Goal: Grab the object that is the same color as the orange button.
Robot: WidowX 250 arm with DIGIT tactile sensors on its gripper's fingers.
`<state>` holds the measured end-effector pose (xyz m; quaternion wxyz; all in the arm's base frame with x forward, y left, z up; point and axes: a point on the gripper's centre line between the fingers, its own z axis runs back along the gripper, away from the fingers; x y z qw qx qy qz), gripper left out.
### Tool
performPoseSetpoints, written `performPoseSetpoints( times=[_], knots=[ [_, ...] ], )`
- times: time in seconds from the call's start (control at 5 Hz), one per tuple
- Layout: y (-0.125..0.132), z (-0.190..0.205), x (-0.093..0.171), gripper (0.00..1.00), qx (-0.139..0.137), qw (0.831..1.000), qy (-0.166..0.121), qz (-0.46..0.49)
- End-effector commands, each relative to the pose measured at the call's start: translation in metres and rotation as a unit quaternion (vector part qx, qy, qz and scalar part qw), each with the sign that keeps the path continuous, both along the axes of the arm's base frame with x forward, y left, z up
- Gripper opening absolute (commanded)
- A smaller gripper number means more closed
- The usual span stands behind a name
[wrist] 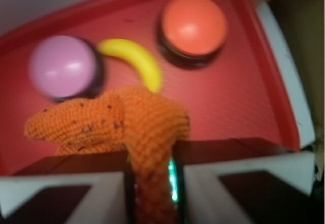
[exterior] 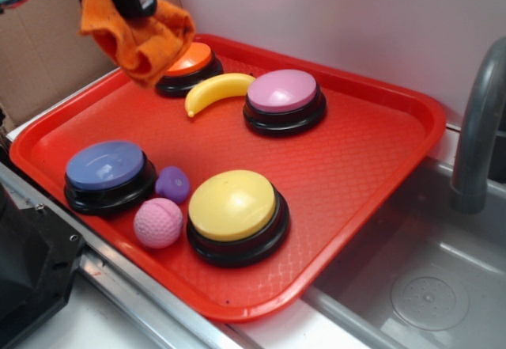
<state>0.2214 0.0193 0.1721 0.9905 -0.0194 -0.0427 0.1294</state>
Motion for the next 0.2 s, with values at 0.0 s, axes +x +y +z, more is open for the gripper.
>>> performPoseSetpoints(
  times=[0.0],
  knots=[
    [-0.0038,0.0124,-0.0050,0.00,0.007,0.997,-0.080,0.007]
  ],
)
